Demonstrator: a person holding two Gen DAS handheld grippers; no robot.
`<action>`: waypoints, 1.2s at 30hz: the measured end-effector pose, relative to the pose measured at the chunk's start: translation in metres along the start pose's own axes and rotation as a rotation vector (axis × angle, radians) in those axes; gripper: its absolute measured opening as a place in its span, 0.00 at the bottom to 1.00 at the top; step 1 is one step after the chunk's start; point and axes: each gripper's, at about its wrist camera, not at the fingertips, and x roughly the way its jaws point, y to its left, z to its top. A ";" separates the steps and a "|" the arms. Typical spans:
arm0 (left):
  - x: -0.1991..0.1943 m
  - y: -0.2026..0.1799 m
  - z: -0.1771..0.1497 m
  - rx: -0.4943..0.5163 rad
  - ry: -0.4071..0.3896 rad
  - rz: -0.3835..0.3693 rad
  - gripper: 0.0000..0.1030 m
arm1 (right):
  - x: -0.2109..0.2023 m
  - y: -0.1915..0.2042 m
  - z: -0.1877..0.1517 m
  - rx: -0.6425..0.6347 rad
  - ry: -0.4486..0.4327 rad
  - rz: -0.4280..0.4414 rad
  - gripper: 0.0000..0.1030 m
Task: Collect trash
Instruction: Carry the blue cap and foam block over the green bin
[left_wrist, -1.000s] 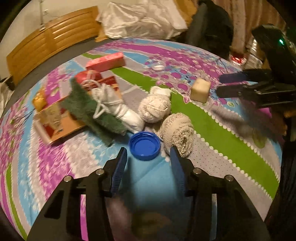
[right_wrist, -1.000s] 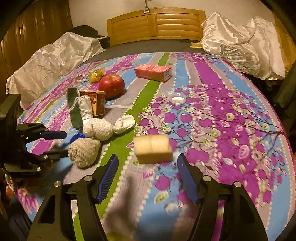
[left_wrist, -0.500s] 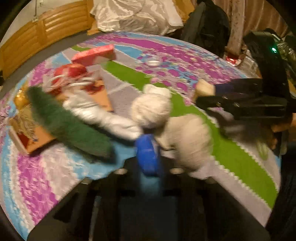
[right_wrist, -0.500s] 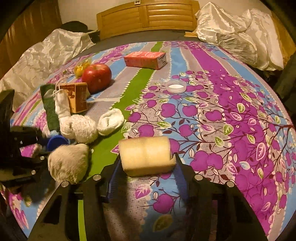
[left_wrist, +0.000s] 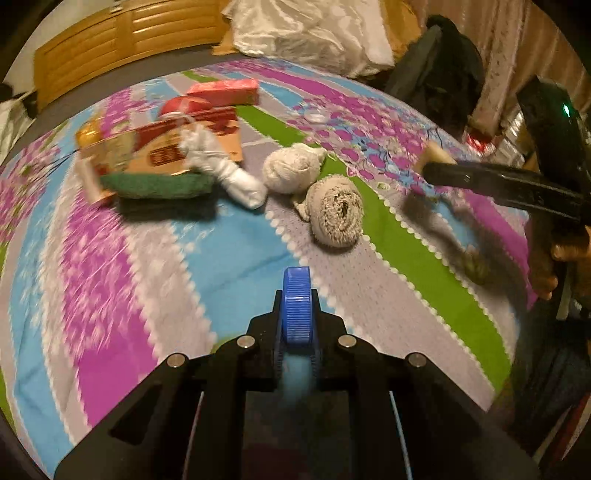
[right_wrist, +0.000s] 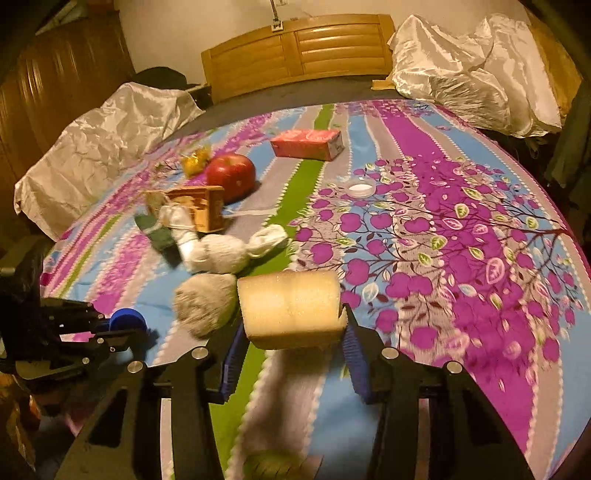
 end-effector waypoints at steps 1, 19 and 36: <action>-0.005 0.000 -0.002 -0.016 -0.004 0.013 0.10 | -0.008 0.002 -0.002 0.005 -0.005 0.003 0.47; -0.086 -0.056 0.051 -0.149 -0.148 0.322 0.10 | -0.159 0.021 -0.017 0.023 -0.136 -0.030 0.47; -0.074 -0.247 0.153 0.145 -0.270 0.187 0.10 | -0.337 -0.095 -0.040 0.176 -0.307 -0.372 0.47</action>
